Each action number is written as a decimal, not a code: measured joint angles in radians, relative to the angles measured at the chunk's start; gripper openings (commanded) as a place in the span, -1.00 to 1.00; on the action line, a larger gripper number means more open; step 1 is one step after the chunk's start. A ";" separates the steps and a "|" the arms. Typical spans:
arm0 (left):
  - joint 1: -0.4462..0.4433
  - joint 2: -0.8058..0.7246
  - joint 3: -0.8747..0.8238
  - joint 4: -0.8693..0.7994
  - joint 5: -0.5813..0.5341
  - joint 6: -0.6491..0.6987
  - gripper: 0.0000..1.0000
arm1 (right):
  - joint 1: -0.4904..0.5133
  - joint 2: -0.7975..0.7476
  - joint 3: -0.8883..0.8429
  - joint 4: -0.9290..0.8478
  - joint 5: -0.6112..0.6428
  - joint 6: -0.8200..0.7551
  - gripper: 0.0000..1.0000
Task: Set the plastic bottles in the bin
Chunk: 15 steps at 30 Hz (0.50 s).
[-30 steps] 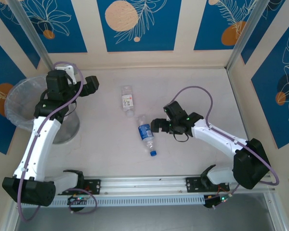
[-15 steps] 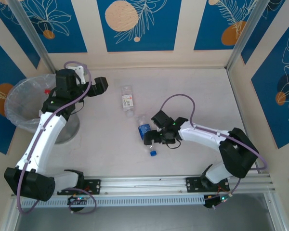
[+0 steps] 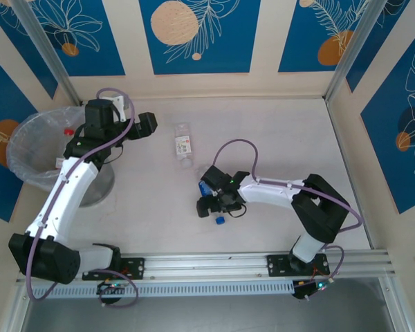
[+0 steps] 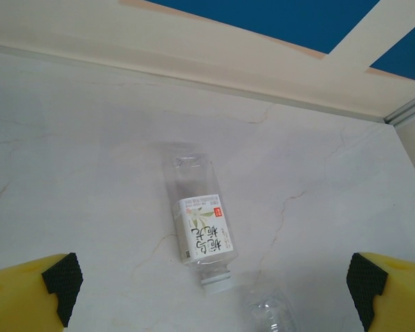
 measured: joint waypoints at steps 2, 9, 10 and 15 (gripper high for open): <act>0.000 0.005 0.000 -0.002 0.000 0.000 0.99 | 0.006 0.023 0.017 -0.010 0.020 0.000 0.86; -0.001 0.021 0.000 -0.012 0.000 0.000 0.99 | 0.026 0.081 0.076 -0.064 0.083 -0.004 0.61; -0.002 0.024 0.000 -0.014 0.000 0.000 0.99 | 0.026 0.084 0.079 -0.070 0.089 -0.006 0.56; -0.002 0.042 0.000 -0.015 0.003 -0.002 0.99 | 0.026 0.088 0.084 -0.063 0.101 -0.028 0.38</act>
